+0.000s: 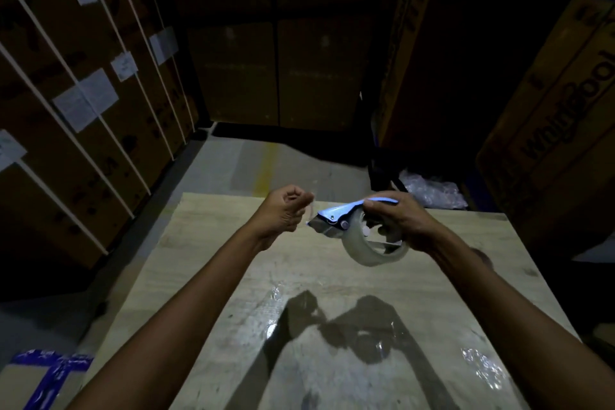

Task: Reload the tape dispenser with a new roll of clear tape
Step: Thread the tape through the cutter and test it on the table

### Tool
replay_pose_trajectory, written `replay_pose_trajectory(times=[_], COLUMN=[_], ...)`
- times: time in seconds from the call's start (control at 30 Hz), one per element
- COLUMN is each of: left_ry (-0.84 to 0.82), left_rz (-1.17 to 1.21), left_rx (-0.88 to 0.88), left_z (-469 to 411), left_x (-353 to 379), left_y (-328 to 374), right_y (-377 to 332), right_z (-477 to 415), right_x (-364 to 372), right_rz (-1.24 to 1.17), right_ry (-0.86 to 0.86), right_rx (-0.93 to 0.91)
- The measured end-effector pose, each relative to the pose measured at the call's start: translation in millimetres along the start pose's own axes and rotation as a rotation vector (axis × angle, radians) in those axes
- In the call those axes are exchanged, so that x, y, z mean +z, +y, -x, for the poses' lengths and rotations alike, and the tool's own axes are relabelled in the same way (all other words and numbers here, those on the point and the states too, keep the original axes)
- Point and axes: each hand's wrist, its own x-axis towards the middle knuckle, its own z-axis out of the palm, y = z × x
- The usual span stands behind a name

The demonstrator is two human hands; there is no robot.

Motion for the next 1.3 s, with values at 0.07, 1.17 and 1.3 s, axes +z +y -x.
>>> replay_pose_trajectory(times=[0.07,1.17,1.3], left_ry=[-0.017,-0.011,-0.024], left_rz=[0.121,-0.474,-0.613], left_rx=[-0.053,-0.279,-0.232], left_z=[3,18,20], left_x=[-1,-21,-16], left_y=[-15,-209,-226], right_y=[-1,130,140], right_z=[2,15,20], right_x=[-1,46,48], right_rz=[0.088,1.398,1.465], right_ry=[0.039,-0.268,-0.356], right_rx=[-0.070,-0.122,-0.103])
